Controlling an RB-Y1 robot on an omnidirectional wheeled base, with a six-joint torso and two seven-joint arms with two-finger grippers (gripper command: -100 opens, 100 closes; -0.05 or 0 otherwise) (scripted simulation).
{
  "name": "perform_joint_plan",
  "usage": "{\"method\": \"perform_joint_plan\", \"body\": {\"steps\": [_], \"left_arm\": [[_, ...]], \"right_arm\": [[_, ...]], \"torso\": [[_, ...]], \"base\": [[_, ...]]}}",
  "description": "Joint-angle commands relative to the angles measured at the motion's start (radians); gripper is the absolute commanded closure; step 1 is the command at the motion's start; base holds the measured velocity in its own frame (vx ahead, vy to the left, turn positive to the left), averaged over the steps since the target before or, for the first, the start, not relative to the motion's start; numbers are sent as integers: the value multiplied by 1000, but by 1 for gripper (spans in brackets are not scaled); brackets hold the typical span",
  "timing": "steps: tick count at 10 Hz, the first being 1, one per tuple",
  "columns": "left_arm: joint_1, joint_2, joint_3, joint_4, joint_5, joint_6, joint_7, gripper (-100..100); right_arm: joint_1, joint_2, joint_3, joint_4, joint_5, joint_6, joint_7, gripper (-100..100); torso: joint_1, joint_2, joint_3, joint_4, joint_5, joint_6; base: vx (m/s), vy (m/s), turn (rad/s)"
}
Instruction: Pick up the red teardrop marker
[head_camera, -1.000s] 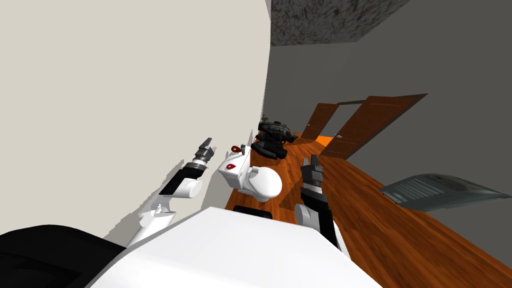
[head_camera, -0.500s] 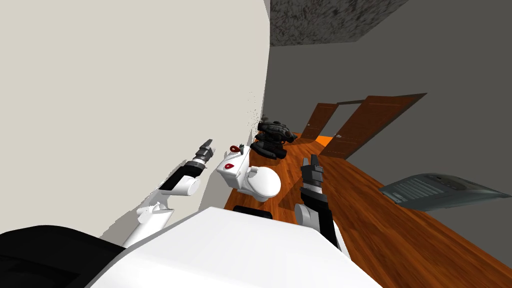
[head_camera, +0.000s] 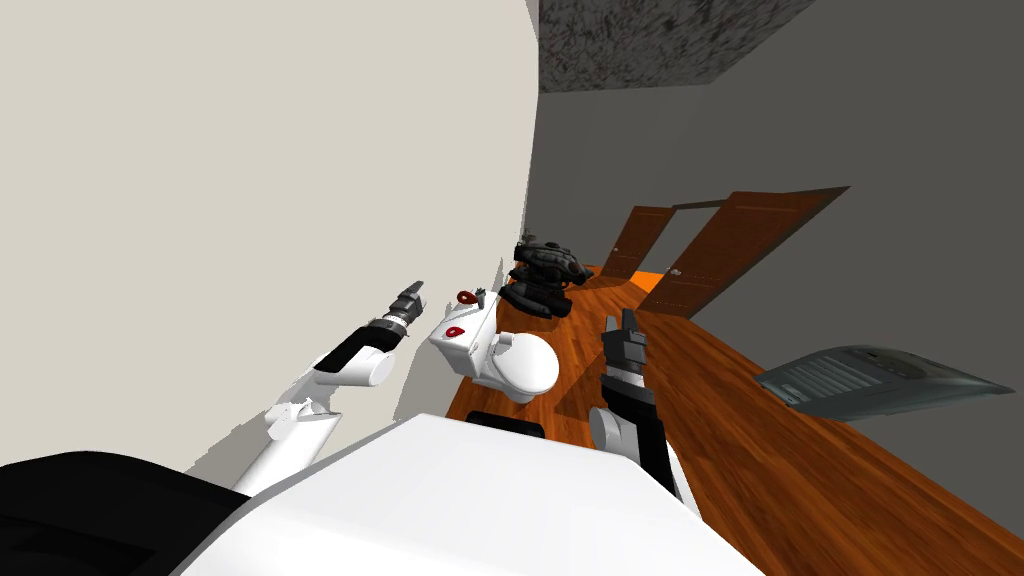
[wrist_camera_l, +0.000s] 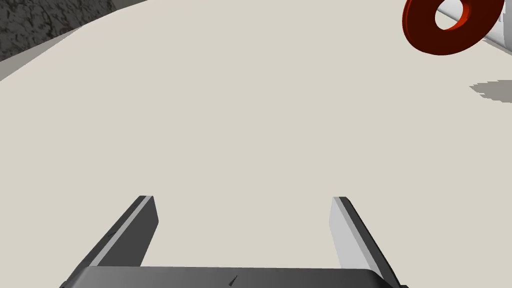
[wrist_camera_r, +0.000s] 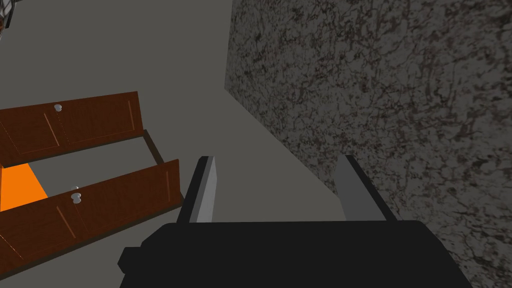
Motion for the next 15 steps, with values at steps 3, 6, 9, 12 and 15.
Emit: {"method": "perform_joint_plan", "body": {"steps": [3,6,9,12,15], "left_arm": [[-16,23,21,21,19,93,-4,-100],[-29,43,40,36,36,174,-6,-100],[-42,61,57,52,52,247,-7,-100],[-55,78,72,68,68,321,-7,-100],[-69,93,86,84,83,395,-7,-100]], "right_arm": [[0,0,0,0,0,0,0,0],[0,0,0,0,0,0,0,0],[0,0,0,0,0,0,0,0],[0,0,0,0,0,0,0,0],[0,0,0,0,0,0,0,0]], "torso": [[0,0,0,0,0,0],[0,0,0,0,0,0],[1,0,0,0,0,0],[1,-1,0,0,0,0],[1,-1,0,0,0,0]], "base": [[1,-40,-6],[2,-39,-8],[4,-27,-13],[5,-24,-16],[8,-22,-18]]}}
